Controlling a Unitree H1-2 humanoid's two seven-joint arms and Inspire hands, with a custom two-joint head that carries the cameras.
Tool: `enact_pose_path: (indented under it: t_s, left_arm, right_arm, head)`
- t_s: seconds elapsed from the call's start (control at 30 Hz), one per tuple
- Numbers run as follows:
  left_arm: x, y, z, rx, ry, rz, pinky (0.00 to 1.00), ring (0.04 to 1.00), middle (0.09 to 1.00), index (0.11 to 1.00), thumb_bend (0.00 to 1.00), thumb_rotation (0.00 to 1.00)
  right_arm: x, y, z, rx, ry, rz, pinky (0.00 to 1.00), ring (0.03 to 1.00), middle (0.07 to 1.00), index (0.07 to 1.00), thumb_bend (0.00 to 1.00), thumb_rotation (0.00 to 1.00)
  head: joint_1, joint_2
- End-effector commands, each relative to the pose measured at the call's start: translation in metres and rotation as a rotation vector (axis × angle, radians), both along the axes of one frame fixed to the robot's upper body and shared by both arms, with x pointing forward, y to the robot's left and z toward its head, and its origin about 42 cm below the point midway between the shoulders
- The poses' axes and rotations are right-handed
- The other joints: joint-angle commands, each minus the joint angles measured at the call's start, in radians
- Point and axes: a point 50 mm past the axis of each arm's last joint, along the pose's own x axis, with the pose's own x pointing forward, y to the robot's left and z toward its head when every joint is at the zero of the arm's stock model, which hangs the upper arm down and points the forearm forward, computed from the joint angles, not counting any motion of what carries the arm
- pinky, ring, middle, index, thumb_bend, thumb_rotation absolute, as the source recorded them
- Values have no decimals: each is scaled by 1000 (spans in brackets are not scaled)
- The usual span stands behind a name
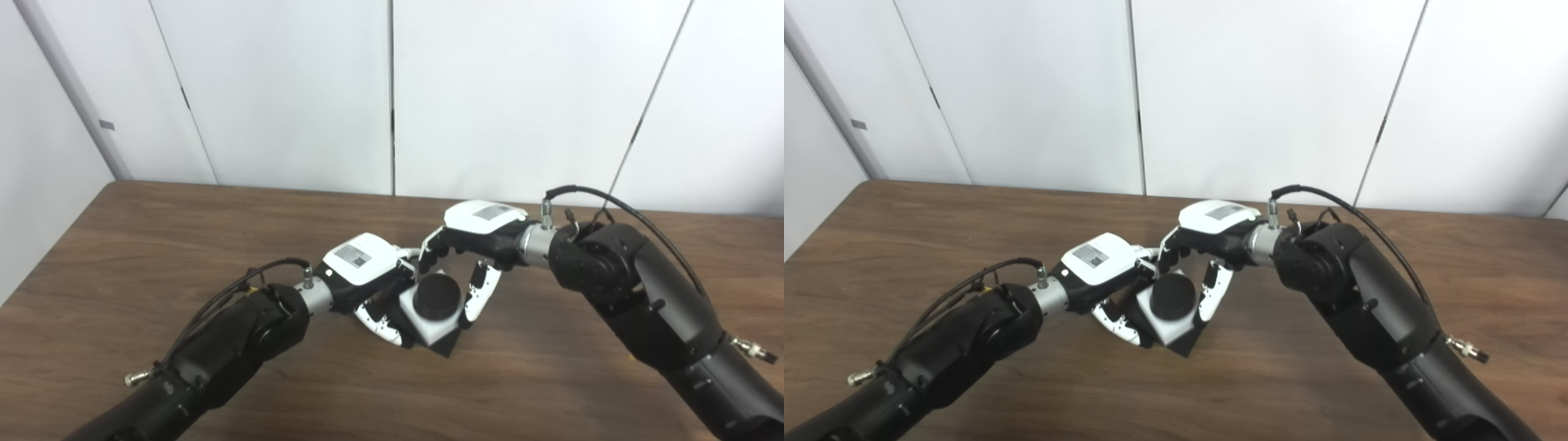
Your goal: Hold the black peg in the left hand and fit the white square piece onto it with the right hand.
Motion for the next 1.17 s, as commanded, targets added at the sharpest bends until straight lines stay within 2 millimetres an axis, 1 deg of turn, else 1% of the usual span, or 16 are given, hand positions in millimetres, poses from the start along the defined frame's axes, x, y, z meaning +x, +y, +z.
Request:
enact_pose_path:
  t_s: [0.0,0.23,0.43,0.57,0.6,0.73,0.83,1.0,1.13]
  left_arm:
    - [-24,-3,-43,150,139,-52,694,835,921,582,905,285]
    - [-25,-4,-43,143,145,-49,688,828,922,587,910,259]
    - [-26,-3,-43,145,148,-49,689,829,920,583,902,260]
    - [-25,-2,-43,147,147,-49,679,827,924,583,897,265]
    - [-25,-2,-42,147,148,-48,680,828,925,583,896,263]
    - [-26,-1,-43,142,147,-48,690,830,923,584,900,257]
    - [-25,-1,-44,149,145,-45,695,829,924,584,897,265]
    - [-26,1,-44,150,141,-40,703,828,918,586,904,257]
    - [-26,5,-44,145,146,-46,693,825,919,585,900,261]
  right_arm:
    - [7,-3,25,30,-80,5,678,758,748,694,860,271]
    - [7,-4,23,61,-107,-1,668,760,760,693,873,264]
    - [6,-5,22,98,-118,-6,673,766,771,701,855,251]
    - [7,-10,26,124,-130,-23,670,774,783,713,840,244]
    - [8,-12,28,143,-136,-31,656,770,777,712,836,227]
    - [6,-28,32,230,-158,-81,637,761,762,703,819,165]
    - [1,-47,29,330,-187,-135,635,763,768,709,787,146]
    - [-14,-80,13,514,-239,-253,632,750,778,715,744,105]
    - [-32,-110,-5,705,-283,-383,615,726,750,708,736,34]
  head:
    - [1,1]
    - [2,0]
    - [1,1]
    - [-6,-1]
    - [-11,-1]
    - [-19,-4]
    - [-20,-5]
    - [-26,-6]
    - [-35,-6]
